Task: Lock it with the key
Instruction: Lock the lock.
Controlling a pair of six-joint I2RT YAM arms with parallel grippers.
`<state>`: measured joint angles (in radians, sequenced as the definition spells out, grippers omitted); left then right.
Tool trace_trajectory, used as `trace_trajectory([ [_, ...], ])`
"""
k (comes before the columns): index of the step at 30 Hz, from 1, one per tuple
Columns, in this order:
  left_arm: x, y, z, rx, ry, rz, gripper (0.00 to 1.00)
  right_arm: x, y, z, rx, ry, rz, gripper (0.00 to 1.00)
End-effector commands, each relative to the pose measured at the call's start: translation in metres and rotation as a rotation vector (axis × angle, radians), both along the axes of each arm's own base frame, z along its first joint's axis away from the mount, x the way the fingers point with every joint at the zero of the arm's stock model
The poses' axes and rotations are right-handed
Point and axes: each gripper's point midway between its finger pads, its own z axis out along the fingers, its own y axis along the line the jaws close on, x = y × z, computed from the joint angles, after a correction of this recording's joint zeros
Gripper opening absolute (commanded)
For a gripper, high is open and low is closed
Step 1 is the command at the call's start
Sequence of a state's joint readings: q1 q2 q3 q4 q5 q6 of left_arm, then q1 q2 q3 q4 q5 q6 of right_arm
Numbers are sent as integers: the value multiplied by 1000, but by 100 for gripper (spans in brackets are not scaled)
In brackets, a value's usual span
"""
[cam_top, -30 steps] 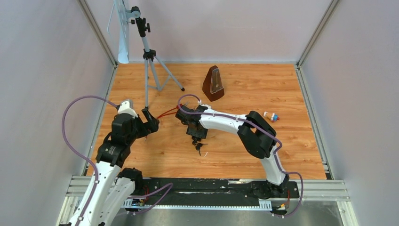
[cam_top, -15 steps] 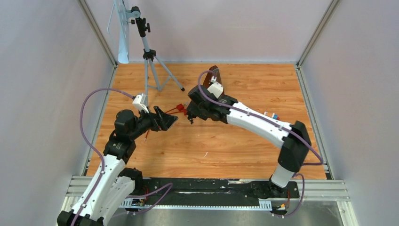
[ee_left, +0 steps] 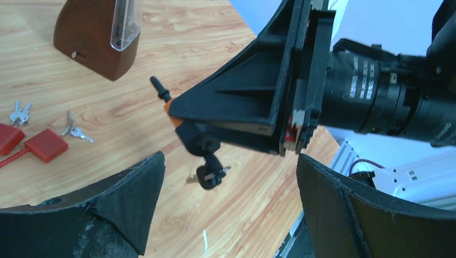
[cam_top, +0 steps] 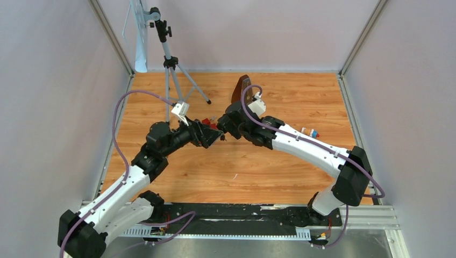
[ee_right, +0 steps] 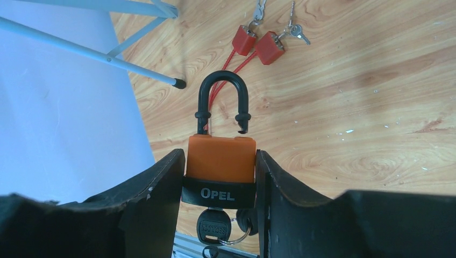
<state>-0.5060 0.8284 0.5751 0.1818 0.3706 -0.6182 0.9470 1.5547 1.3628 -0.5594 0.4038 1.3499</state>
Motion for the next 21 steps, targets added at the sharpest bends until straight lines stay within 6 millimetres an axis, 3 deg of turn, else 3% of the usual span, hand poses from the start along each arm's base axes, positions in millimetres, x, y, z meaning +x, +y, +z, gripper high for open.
trace_trajectory([
  [1, 25, -3, 22, 16, -44, 137, 97, 10, 4, 49, 171, -91, -67, 32],
  [6, 40, -9, -2, 24, 73, 211, 90, 7, 1, 47, 173, -88, -68, 32],
  [12, 42, -10, -7, 27, 80, 240, 87, 5, -3, 50, 190, -93, -72, 32],
  [17, 44, -16, 3, -53, 49, 234, 86, 0, 5, 45, 220, -56, -48, 32],
  [21, 50, -20, -8, -48, 62, 264, 86, -3, 11, 40, 251, -16, -43, 34],
])
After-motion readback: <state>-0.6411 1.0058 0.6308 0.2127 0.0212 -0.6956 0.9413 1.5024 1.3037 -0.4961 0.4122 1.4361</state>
